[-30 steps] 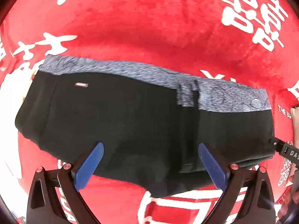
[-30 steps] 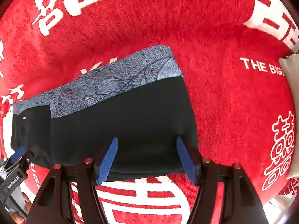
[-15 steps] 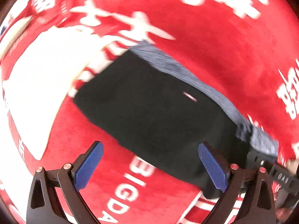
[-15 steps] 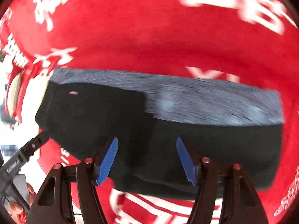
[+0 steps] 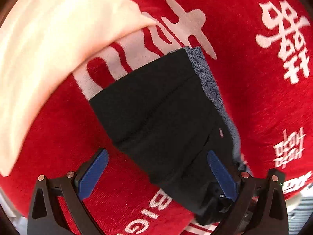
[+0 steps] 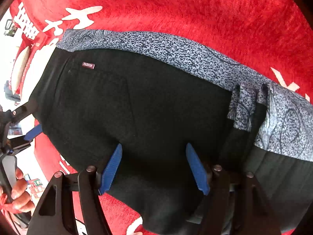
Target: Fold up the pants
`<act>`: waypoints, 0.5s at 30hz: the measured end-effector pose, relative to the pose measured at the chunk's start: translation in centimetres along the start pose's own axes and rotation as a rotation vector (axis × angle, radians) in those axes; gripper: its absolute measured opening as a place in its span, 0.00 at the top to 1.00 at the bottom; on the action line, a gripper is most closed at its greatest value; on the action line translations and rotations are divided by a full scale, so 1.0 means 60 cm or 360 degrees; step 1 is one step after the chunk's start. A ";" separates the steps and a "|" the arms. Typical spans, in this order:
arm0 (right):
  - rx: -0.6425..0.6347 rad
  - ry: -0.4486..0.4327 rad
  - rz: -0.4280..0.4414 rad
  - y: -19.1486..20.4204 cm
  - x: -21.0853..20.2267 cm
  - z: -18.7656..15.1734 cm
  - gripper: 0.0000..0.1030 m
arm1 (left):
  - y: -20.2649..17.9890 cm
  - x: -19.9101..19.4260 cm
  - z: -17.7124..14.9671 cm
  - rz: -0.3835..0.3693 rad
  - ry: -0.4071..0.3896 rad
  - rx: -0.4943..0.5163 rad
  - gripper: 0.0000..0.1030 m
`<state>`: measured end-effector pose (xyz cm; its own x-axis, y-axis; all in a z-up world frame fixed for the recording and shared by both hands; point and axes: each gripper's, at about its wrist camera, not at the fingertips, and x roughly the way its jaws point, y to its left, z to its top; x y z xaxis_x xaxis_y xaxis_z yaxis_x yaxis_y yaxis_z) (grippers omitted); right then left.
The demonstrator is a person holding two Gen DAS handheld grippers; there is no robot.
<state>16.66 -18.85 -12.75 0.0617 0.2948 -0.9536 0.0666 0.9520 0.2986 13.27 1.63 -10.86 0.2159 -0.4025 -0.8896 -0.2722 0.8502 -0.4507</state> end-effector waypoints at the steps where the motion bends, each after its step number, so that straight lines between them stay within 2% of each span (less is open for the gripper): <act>1: 0.0003 0.0004 -0.0007 -0.001 0.000 0.001 0.30 | 0.004 0.000 0.002 -0.0034 -0.0009 -0.0012 0.01; 6: 0.0008 -0.0015 -0.0011 0.001 0.002 0.002 0.30 | 0.006 -0.004 0.012 -0.0203 -0.0004 -0.0026 0.01; 10: 0.0007 -0.0014 -0.0014 0.004 0.005 0.001 0.29 | -0.003 0.002 0.020 -0.0219 -0.0004 -0.0021 0.01; 13: 0.0007 -0.0017 -0.0009 0.003 0.003 -0.001 0.29 | -0.009 -0.002 0.026 -0.0274 -0.0024 -0.0037 0.01; 15: 0.0009 -0.0025 -0.0007 -0.001 0.002 -0.002 0.29 | -0.022 -0.005 0.029 -0.0272 -0.0049 0.0006 0.01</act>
<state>16.56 -18.88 -12.87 0.0768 0.2895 -0.9541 0.0723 0.9528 0.2949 15.18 1.21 -9.88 0.2876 -0.5306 -0.7973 -0.2255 0.7716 -0.5948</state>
